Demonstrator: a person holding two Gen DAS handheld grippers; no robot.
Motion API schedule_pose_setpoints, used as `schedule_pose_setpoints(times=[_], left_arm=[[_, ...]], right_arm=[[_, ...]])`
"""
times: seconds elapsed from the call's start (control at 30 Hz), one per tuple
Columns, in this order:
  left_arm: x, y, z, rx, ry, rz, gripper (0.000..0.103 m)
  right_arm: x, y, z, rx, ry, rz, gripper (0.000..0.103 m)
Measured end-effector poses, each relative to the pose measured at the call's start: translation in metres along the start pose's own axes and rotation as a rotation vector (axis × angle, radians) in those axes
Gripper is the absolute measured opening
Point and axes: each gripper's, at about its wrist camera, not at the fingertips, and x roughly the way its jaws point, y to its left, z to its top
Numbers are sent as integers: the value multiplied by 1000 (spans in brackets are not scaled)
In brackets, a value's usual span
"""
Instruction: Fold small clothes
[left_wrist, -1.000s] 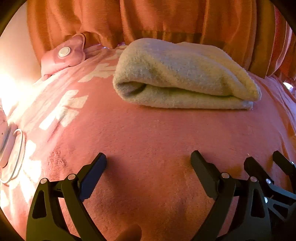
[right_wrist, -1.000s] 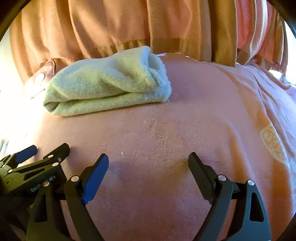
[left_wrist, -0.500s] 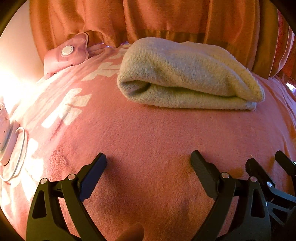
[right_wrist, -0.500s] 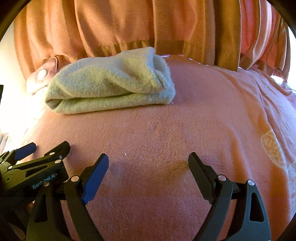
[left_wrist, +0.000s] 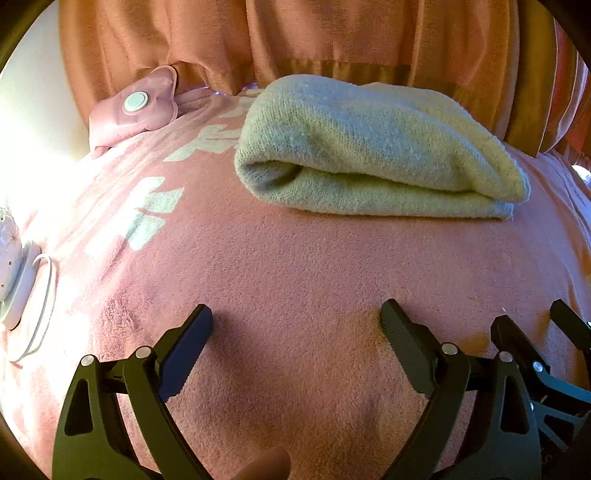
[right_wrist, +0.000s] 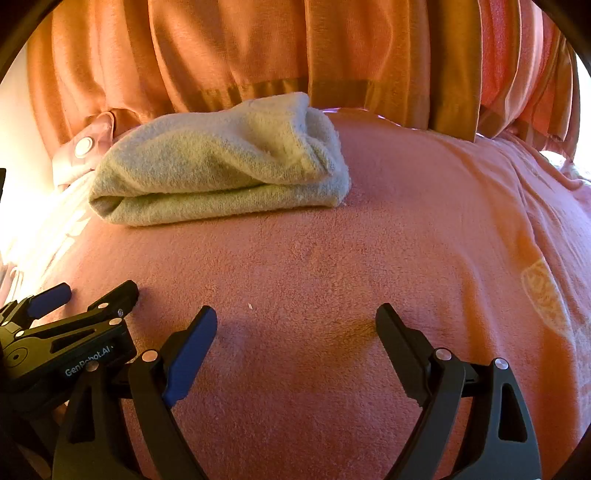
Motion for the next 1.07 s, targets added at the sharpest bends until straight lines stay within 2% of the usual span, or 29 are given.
schedule_pose_setpoints(times=[1.07], left_arm=[[-1,1,-1,7,-1,20,88]], right_arm=[[4,-2,0,-4,11,-13,86]])
